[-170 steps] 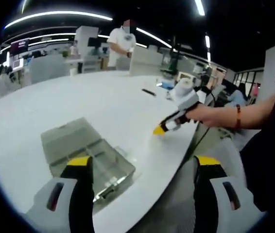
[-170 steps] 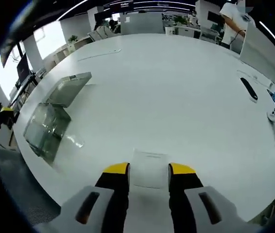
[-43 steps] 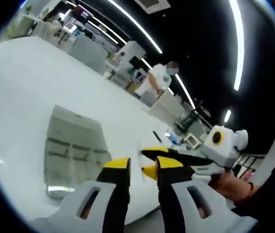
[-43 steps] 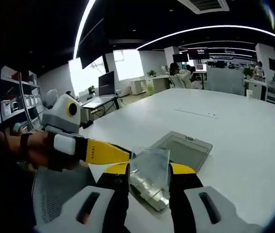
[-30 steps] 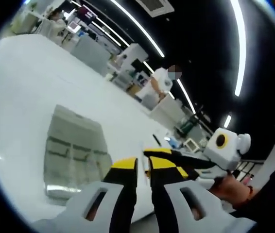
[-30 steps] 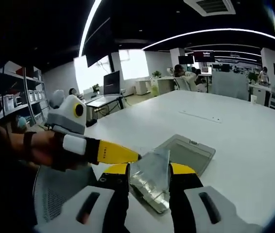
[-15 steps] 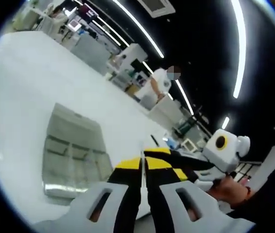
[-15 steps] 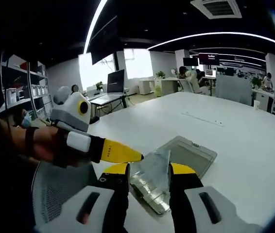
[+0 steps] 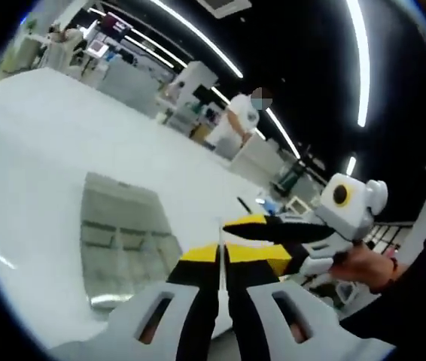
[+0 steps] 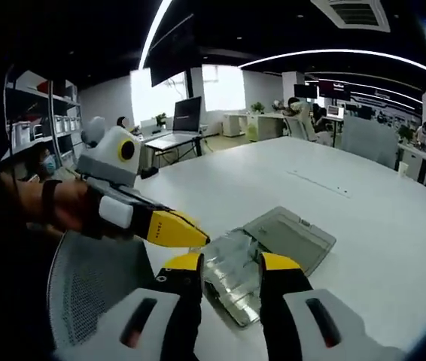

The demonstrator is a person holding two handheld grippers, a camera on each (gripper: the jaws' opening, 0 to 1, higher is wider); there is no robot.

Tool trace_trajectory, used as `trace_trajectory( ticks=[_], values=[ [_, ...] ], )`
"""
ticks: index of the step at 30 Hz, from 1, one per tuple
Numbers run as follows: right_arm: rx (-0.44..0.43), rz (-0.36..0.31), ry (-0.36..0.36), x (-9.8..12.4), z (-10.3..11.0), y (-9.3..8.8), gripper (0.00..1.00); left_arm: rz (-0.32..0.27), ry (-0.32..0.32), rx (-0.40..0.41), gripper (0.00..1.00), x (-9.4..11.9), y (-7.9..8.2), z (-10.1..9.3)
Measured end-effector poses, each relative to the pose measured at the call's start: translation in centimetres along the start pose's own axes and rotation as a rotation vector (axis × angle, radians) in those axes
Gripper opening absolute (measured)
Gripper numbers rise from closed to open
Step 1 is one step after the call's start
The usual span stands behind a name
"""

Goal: Insert the divider into the dual guide fixture by aligning both edges with the guide slots and pushing it downward to the bottom, including one-sided entry, uneven engagement, binding, and posture correction.

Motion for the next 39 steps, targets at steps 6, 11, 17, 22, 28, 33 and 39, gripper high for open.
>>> trace_trajectory(
  ticks=[6, 11, 17, 22, 28, 33, 39],
  values=[
    [0.051, 0.033, 0.001, 0.0, 0.3, -0.1, 0.23, 0.052, -0.008, -0.089, 0.00, 0.5, -0.4, -0.3],
    [0.072, 0.062, 0.014, -0.2, 0.5, 0.1, 0.23, 0.075, -0.023, -0.147, 0.00, 1.1, -0.4, -0.6],
    [0.153, 0.091, 0.050, -0.4, 1.6, 0.4, 0.23, 0.125, -0.051, -0.247, 0.00, 2.1, -0.7, -0.4],
    [0.188, 0.113, 0.090, -0.9, 2.9, 0.5, 0.22, 0.147, -0.087, -0.298, 0.00, 2.7, -0.9, -0.4],
    [0.250, 0.174, 0.144, -1.3, 4.1, -0.1, 0.18, 0.178, -0.109, -0.351, 0.00, 3.4, -1.5, -0.4],
    [0.303, 0.209, 0.180, -1.4, 4.7, -0.5, 0.16, 0.225, -0.146, -0.420, 0.00, 3.7, -2.0, -0.5],
    [0.352, 0.245, 0.221, -1.4, 5.3, -1.1, 0.13, 0.242, -0.187, -0.483, 0.00, 3.6, -2.2, -0.8]
  ],
)
Point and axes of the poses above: the point that each gripper's makers call its tool centre point, and the gripper's own axes: x roughly backward along the fingers, z roughly to its left, y roughly out of its top, the point moved 5 cm from there along x, roughly backward along the fingers, and after that the axes turned 5 degrees about -x, right-handed, at the moved point
